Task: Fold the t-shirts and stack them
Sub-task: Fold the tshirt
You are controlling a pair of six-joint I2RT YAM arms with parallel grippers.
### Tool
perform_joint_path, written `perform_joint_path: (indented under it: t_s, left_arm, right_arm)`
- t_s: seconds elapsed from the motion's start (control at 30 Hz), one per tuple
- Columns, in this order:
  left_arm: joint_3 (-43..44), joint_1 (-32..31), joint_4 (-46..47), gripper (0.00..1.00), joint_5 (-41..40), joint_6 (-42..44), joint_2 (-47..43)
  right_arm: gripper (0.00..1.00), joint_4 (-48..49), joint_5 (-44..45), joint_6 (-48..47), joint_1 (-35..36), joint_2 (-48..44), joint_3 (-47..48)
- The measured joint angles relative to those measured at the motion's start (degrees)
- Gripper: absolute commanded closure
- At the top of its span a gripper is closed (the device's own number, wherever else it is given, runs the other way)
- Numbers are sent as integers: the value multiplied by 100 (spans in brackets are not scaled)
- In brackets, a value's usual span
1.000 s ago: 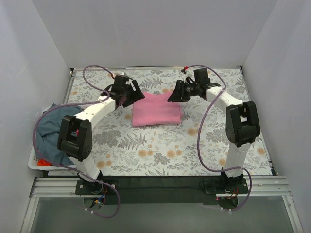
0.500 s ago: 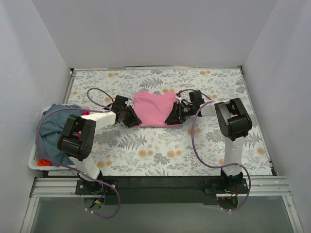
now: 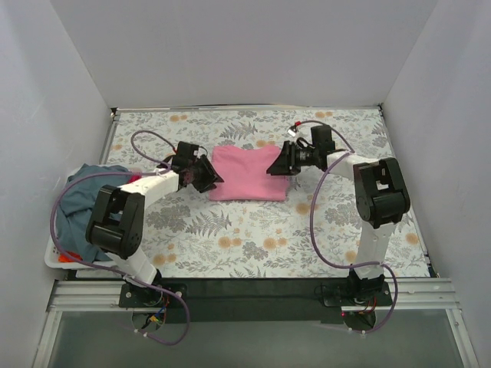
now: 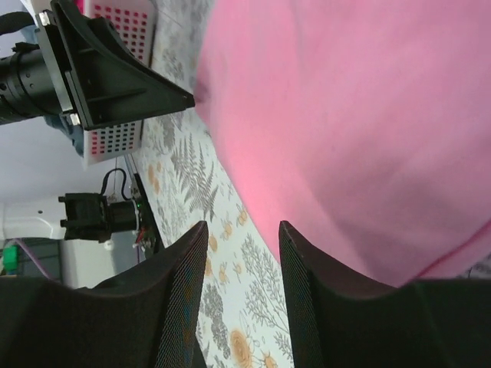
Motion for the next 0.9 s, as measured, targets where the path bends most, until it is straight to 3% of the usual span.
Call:
perform_joint_path:
  t_s: [0.17,0.47,0.73,0.9]
  left_arm:
    - [1329,74,-59,67,87,181,461]
    - [3298,330,216,73,374,387,2798]
    - [3510,619,564,74,861,258,3292]
    - [3270,739,835,57,1088,236,3185]
  right_arm:
    - [59,24,31,146,-24,380,1283]
    - [60,201,210,457,-236,1906,2623]
    - [60,313,92,758,-601,2463,2647]
    - [60,372,92,835,-684,2461,2643]
